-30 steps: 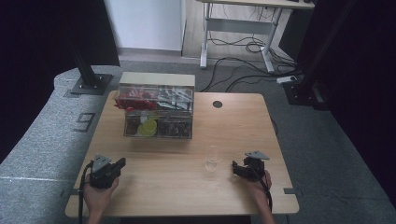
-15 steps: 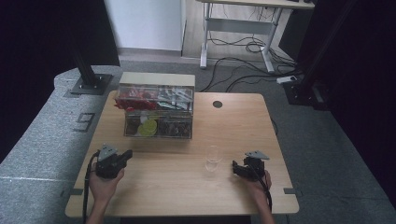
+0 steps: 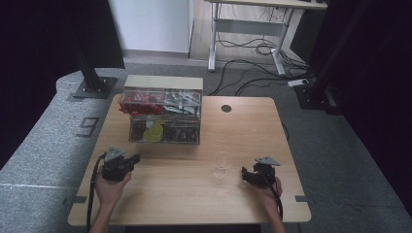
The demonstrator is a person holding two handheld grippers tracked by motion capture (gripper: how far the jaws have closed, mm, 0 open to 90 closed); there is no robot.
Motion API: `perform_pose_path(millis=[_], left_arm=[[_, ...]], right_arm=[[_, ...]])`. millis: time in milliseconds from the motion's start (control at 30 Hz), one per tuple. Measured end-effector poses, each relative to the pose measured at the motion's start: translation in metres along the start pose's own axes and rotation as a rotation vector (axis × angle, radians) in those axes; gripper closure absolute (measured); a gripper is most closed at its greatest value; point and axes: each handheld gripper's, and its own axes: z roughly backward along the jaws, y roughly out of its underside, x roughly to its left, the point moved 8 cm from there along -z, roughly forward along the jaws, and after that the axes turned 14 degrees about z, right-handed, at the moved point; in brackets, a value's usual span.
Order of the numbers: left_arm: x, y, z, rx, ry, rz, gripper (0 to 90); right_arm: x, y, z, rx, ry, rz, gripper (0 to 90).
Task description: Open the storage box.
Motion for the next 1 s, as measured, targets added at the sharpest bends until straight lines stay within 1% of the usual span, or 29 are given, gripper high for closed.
perform_pose_path(millis=[267, 300, 400, 467, 600, 800, 900, 967, 1000], left_arm=[[0.000, -0.005, -0.012, 0.012, -0.006, -0.003, 90.0], [0.000, -0.005, -0.013, 0.020, -0.008, -0.008, 90.0], [-0.001, -0.006, -0.017, 0.021, -0.012, -0.012, 90.0], [0.000, -0.008, -0.022, 0.027, -0.013, -0.013, 90.0], [0.001, -0.010, -0.026, 0.031, -0.013, -0.007, 90.0], [-0.003, -0.018, -0.031, 0.032, -0.015, -0.017, 90.0], [-0.004, -0.019, -0.034, 0.037, -0.015, -0.017, 90.0], [-0.003, -0.019, -0.040, 0.045, -0.014, -0.013, 90.0], [-0.003, -0.019, -0.040, 0.045, -0.014, -0.013, 90.0]], right_arm=[[0.000, 0.000, 0.000, -0.001, -0.001, 0.001, 22.9], [0.000, 0.000, 0.000, -0.001, -0.001, 0.001, 23.0], [0.000, 0.000, 0.000, -0.001, -0.001, 0.001, 23.0], [0.000, 0.000, 0.000, -0.001, -0.001, 0.001, 23.0], [0.000, 0.000, 0.000, -0.002, -0.001, 0.002, 23.0], [0.000, 0.000, 0.000, -0.001, 0.000, 0.000, 23.2], [-0.001, 0.000, 0.000, 0.000, 0.002, -0.001, 23.2], [-0.002, 0.001, 0.000, 0.000, 0.002, -0.001, 23.2], [-0.002, 0.001, 0.000, 0.000, 0.002, -0.001, 23.2]])
